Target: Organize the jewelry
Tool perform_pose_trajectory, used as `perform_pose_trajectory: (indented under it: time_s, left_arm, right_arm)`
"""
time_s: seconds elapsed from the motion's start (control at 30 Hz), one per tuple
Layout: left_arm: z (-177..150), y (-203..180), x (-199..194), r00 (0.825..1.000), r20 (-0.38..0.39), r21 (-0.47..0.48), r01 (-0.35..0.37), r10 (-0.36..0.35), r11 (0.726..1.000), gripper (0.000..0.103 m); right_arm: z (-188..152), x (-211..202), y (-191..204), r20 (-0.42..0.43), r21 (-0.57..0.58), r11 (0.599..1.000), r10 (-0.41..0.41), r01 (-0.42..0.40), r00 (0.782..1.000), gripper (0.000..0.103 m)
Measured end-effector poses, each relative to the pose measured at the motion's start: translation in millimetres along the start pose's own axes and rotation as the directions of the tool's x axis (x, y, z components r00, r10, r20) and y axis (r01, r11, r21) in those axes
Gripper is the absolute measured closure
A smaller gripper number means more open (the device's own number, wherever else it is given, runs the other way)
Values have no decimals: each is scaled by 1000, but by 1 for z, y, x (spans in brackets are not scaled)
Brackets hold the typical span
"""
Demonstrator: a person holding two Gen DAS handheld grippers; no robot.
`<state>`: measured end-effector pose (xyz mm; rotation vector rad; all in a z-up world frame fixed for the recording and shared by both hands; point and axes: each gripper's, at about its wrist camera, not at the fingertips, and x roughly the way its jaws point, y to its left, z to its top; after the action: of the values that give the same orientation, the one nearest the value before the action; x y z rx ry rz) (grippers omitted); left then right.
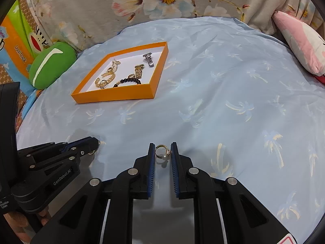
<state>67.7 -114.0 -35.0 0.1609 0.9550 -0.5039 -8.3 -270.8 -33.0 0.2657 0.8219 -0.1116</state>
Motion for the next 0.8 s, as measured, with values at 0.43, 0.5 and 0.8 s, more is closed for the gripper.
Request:
perform_pose_trajectory:
  time_s: [0.43, 0.5, 0.8]
  left_arm:
    - [-7, 30, -18, 999, 18, -59, -40, 41, 997, 97]
    - [-10, 36, -20, 999, 12, -67, -41, 42, 997, 96]
    - [-16, 37, -28, 999, 25, -76, -45, 47, 996, 68]
  right_arm:
    - [-3, -2, 6, 1, -6, 1000, 18, -18, 1000, 89]
    - [-3, -3, 6, 2, -5, 1000, 19, -19, 1000, 89]
    - [-7, -2, 10, -7, -4, 999, 35, -35, 999, 89]
